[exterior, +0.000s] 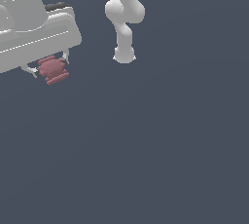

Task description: Pick up the object and move it to a goal position.

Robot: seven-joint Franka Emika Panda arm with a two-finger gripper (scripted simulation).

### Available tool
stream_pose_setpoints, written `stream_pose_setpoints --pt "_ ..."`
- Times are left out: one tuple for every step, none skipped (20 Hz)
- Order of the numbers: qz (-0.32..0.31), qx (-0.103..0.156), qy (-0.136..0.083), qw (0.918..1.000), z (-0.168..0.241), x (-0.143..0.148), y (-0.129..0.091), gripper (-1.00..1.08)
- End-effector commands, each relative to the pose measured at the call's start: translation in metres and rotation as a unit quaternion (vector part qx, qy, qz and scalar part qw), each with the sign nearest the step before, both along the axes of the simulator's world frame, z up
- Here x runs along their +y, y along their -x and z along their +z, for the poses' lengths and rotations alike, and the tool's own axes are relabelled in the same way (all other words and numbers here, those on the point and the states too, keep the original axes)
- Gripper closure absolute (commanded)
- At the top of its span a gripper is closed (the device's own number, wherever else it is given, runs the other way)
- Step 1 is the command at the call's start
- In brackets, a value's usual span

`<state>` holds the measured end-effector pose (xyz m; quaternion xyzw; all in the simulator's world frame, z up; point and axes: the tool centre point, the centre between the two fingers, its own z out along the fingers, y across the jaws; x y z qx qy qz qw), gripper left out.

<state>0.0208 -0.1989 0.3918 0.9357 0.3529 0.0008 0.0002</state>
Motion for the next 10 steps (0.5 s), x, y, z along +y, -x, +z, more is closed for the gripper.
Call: stream_pose_setpoints --pt "0.000 0.001 0.000 1.0000 0.011 -0.005 0.001 1.08" --pt "0.000 0.001 0.000 1.0000 0.014 -0.007 0.001 1.08" --pt "0.000 0.001 0.000 1.0000 0.017 -0.008 0.001 1.08" --pt "0.000 0.001 0.000 1.0000 0.019 -0.009 0.001 1.08" --pt "0.000 0.001 0.000 1.0000 0.021 -0.010 0.001 1.08" --pt "0.000 0.001 0.000 1.0000 0.022 -0.011 0.001 1.08" --pt "0.000 0.001 0.000 1.0000 0.023 -0.012 0.001 1.08" --pt "0.000 0.001 0.000 1.0000 0.024 -0.012 0.001 1.08" --pt "0.000 0.001 0.000 1.0000 0.024 -0.012 0.001 1.08" --pt "0.000 0.001 0.000 1.0000 0.024 -0.012 0.001 1.08"
